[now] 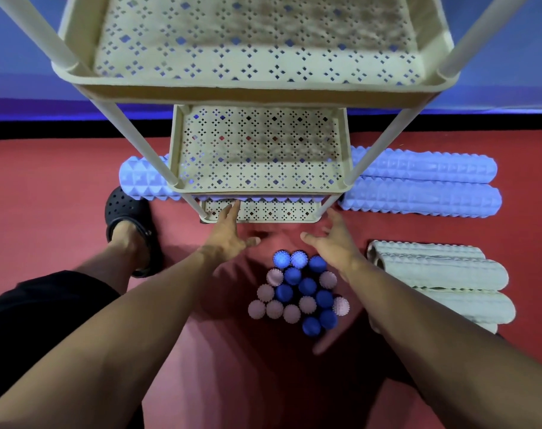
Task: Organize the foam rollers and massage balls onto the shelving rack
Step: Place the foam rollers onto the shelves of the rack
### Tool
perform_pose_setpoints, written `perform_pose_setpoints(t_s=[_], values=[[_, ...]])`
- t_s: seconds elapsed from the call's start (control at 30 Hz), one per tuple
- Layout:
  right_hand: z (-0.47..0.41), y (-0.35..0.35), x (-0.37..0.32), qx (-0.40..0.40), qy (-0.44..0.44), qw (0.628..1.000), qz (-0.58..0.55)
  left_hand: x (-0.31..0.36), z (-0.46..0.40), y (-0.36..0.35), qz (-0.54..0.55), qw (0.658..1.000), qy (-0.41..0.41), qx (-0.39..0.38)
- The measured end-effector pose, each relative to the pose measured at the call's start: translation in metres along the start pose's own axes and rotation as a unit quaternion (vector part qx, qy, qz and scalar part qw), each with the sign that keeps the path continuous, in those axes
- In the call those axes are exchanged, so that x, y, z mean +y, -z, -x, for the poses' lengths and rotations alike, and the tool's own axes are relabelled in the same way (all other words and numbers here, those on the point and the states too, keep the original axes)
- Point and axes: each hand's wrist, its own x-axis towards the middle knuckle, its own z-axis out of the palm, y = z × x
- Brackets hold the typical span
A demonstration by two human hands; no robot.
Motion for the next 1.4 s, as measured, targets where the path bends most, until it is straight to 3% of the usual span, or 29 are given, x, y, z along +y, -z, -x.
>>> perform_pose_setpoints(t_s=[0.1, 0.27, 0.5, 0.6, 0.7, 0.8, 0.9, 1.03, 1.17, 1.4], values=[[-0.008, 0.001, 0.000, 0.013, 0.018, 1.000, 0.006, -0.014, 0.008, 0.009, -0.044, 0.999, -0.029, 0.001], [-0.022, 0.000, -0.008, 0.050, 0.030, 0.998, 0.000, -0.044, 0.028, 0.045, -0.059, 0.991, -0.061, 0.101], [-0.025, 0.009, -0.023, 0.060, 0.039, 0.997, -0.011, -0.070, 0.052, 0.107, -0.068, 0.969, 0.046, 0.233], [-0.027, 0.018, -0.027, 0.048, 0.023, 0.998, -0.043, -0.076, 0.044, 0.128, 0.039, 0.950, 0.085, 0.298], [-0.029, 0.020, -0.033, 0.034, 0.019, 0.998, -0.058, -0.079, 0.029, 0.145, 0.132, 0.949, 0.098, 0.270], [-0.030, 0.019, -0.037, 0.023, 0.034, 0.997, -0.058, -0.082, 0.019, 0.145, 0.162, 0.954, 0.080, 0.239], [-0.031, 0.018, -0.039, 0.022, 0.041, 0.997, -0.068, -0.078, 0.012, 0.136, 0.181, 0.948, 0.052, 0.255], [-0.031, 0.025, -0.041, 0.049, 0.035, 0.994, -0.096, -0.055, 0.016, 0.123, 0.138, 0.955, 0.025, 0.261], [-0.027, 0.040, -0.035, 0.071, 0.026, 0.988, -0.132, -0.048, 0.016, 0.114, 0.123, 0.969, 0.009, 0.212], [-0.007, 0.052, -0.036, 0.058, 0.009, 0.994, -0.091, -0.036, 0.023, 0.101, 0.094, 0.978, -0.004, 0.187]])
